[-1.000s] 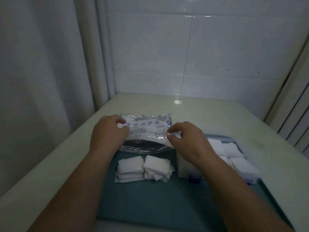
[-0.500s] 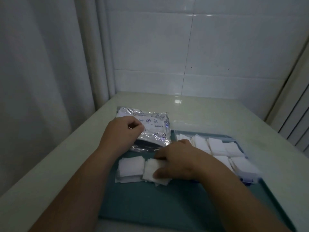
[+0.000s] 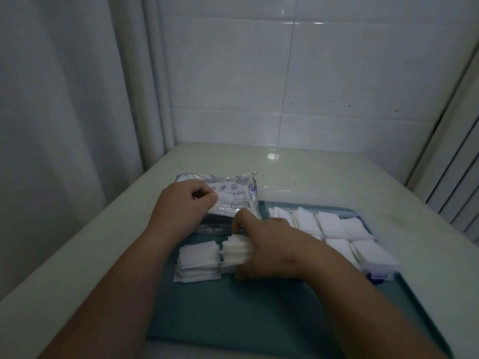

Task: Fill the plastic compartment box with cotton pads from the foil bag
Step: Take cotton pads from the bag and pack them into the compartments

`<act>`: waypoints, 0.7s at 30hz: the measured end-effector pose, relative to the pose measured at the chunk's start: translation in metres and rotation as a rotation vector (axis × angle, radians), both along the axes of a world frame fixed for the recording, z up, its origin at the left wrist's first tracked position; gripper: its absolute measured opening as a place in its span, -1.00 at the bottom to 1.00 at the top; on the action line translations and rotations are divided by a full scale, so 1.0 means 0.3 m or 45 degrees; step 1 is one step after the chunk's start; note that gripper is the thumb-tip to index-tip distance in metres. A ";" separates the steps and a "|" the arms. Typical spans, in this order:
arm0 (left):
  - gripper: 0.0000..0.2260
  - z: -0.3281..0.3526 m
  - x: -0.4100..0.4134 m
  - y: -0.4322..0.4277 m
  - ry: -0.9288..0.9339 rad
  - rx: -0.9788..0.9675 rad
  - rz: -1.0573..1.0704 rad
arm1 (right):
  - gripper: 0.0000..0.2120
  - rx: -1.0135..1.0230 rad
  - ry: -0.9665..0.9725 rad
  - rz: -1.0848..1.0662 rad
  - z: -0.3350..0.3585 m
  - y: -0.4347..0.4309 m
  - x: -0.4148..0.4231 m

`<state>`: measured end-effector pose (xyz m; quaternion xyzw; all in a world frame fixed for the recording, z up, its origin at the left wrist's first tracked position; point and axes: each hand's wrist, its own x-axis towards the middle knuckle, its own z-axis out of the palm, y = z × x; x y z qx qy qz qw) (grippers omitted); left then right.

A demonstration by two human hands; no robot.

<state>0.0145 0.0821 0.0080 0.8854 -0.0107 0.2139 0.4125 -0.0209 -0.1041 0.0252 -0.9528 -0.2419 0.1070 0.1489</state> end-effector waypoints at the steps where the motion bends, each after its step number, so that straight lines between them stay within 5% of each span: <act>1: -0.92 0.000 0.000 0.001 -0.003 -0.017 0.003 | -0.40 0.019 0.003 -0.020 0.000 -0.002 0.005; 10: -0.87 0.004 -0.002 -0.007 0.001 -0.341 0.003 | -0.69 0.241 -0.229 -0.039 0.015 -0.015 0.030; 17: -0.95 0.049 -0.014 -0.073 0.056 -0.648 -0.056 | -0.46 0.610 -0.331 -0.389 0.021 -0.083 0.077; 21: -0.97 0.092 0.010 -0.103 0.073 -0.717 -0.101 | -0.59 0.691 -0.372 -0.475 0.031 -0.122 0.102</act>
